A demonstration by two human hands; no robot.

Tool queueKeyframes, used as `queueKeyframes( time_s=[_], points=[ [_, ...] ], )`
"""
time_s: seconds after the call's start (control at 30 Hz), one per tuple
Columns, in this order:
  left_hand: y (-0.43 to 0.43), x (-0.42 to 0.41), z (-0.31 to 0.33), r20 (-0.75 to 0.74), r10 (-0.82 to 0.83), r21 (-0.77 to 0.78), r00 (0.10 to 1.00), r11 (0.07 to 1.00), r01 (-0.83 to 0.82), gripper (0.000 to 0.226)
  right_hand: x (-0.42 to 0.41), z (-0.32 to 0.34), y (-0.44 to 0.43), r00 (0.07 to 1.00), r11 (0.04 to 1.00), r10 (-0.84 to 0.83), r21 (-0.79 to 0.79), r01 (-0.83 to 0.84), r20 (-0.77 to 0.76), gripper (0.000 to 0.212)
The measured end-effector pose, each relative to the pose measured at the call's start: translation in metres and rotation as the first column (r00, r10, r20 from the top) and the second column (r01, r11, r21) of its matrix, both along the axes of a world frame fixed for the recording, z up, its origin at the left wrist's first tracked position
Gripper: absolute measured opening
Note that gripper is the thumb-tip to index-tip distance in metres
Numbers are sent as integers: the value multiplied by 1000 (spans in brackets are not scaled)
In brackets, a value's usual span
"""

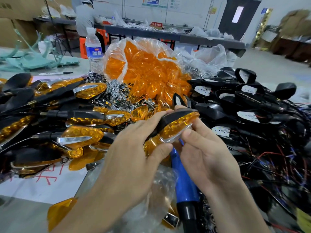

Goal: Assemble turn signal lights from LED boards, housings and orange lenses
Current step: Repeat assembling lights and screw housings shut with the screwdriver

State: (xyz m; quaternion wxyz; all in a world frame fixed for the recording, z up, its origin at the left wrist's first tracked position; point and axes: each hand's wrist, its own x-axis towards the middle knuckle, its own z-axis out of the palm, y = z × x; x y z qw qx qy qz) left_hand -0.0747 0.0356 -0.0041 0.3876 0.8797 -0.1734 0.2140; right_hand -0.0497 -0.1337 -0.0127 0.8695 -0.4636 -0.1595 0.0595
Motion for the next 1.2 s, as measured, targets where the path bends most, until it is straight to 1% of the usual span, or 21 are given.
queueKeyframes(
  time_s=[0.1,0.13,0.17,0.2,0.27,0.4,0.47,0.57,0.67,0.73,0.77,0.83,0.9,0.97,1.0,1.03,1.07,1.1,1.13,1.2],
  points=[
    [3,4,-1,69,57,180,996,981,-69,57,1,-2,-3,997,992,-76,-98,79,32,54],
    [5,6,-1,74,52,210,996,975,-67,57,2,-2,-5,995,986,-91,-134,96,48,57],
    [8,7,0,47,31,219,998,975,-41,57,1,-2,-6,994,981,-93,-165,102,64,57],
    [11,8,2,-4,-2,206,1000,979,2,58,1,-2,-8,994,977,-84,-188,96,74,55],
    [17,10,5,-92,-69,130,993,988,80,58,1,-2,-10,996,975,-55,-210,70,76,51],
    [23,9,9,-141,-142,-24,980,990,140,60,1,-2,-11,999,974,15,-226,-6,38,57],
    [23,9,9,-167,-163,-68,972,986,153,58,1,-2,-11,998,974,63,-218,-63,-5,56],
    [22,9,8,-192,-172,-114,966,982,152,53,1,-2,-14,996,966,84,-240,-91,-43,54],
    [22,7,9,-190,-155,-114,969,984,135,44,0,-3,-14,994,967,92,-232,-103,-55,56],
    [24,7,8,-198,-139,-94,970,988,122,42,1,-5,-13,994,972,94,-210,-104,-56,57],
    [25,8,8,-203,-139,-79,969,989,125,44,1,-7,-13,994,975,92,-196,-100,-52,59],
    [26,9,8,-200,-115,-14,973,993,114,55,3,-10,-12,997,985,74,-155,-79,-37,58],
    [22,10,6,-134,-27,78,991,996,38,66,5,-11,-10,999,995,18,-95,-22,-37,53],
    [15,8,4,49,143,156,988,976,-149,75,7,-13,-6,993,996,-86,-8,85,-85,52],
    [11,6,3,165,206,149,965,961,-231,73,8,-14,-4,984,989,-135,39,141,-118,50],
    [7,5,1,261,246,103,933,954,-281,66,8,-14,-2,976,980,-168,79,180,-140,47],
    [4,4,-2,314,272,34,910,954,-297,55,7,-14,-1,973,975,-181,103,197,-145,44],
    [3,5,-5,307,274,-35,911,960,-277,44,6,-14,0,974,974,-184,106,199,-136,41],
    [3,6,-8,243,260,-87,934,965,-246,35,5,-13,1,975,976,-184,94,196,-122,40],
    [4,9,-12,23,178,-143,984,975,-172,24,1,-12,5,974,977,-205,41,210,-94,41]
  ],
)
